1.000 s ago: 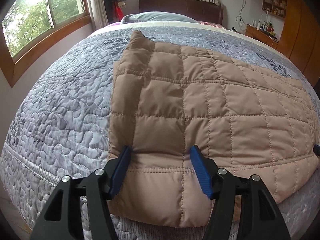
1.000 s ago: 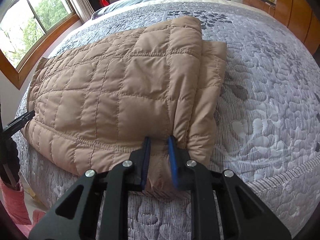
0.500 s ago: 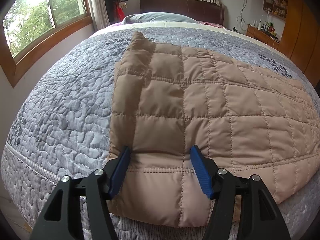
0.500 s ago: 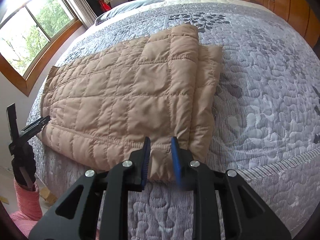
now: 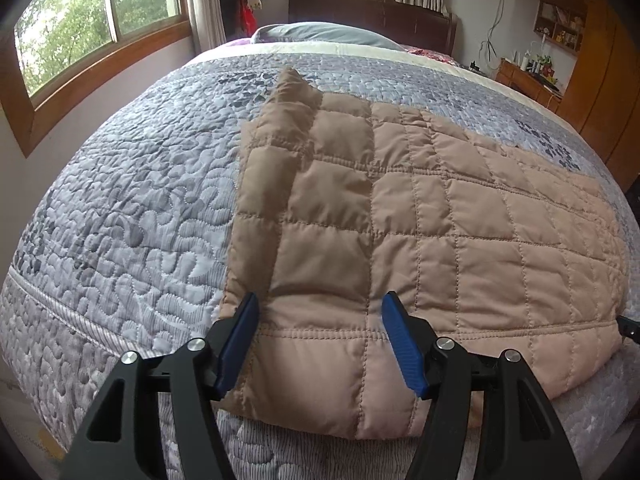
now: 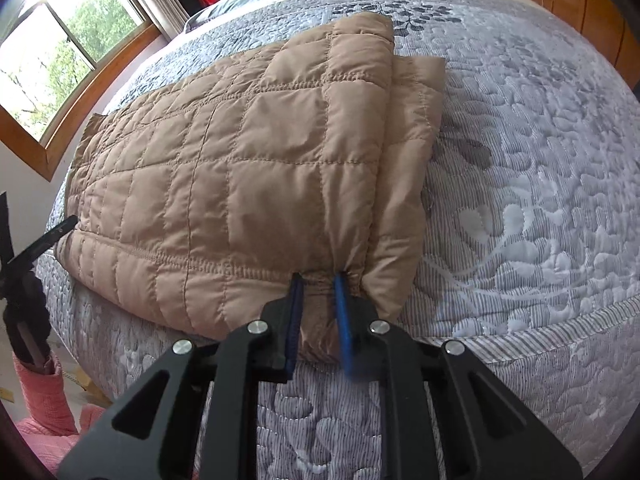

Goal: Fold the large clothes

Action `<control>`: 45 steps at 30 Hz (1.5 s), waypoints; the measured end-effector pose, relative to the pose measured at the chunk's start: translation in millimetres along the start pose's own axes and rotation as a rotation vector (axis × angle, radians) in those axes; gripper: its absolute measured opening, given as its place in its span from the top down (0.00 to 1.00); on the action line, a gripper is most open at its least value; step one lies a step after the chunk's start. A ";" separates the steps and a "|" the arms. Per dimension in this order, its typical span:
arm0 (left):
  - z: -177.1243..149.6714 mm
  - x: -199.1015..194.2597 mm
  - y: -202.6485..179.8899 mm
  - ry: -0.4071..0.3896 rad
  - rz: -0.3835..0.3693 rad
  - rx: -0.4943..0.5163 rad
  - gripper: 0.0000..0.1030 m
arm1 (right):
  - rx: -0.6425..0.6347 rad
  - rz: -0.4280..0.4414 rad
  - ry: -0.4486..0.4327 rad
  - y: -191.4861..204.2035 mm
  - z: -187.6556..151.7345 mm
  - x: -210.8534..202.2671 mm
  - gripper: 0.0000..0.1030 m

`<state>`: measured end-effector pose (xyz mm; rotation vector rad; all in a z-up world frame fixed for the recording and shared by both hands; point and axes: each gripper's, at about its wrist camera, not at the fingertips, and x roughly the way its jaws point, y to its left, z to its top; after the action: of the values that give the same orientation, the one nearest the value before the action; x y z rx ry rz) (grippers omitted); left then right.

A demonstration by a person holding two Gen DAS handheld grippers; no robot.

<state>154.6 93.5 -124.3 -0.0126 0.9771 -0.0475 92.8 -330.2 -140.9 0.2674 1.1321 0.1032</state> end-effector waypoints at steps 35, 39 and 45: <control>-39.9 -24.4 86.6 -0.118 -0.392 -0.637 0.87 | 0.008 0.012 0.003 -0.6 0.9 -0.4 0.86; -41.5 -3.9 92.8 -0.051 -0.368 -0.669 0.87 | 0.006 0.010 0.004 -0.4 2.2 0.2 0.86; -47.6 35.6 105.2 0.028 -0.392 -0.689 0.66 | 0.009 0.014 0.008 -2.0 2.3 1.5 0.86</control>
<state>138.6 197.4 -183.8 -0.8379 0.9679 -0.0692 95.4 -332.2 -141.8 0.2832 1.1386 0.1118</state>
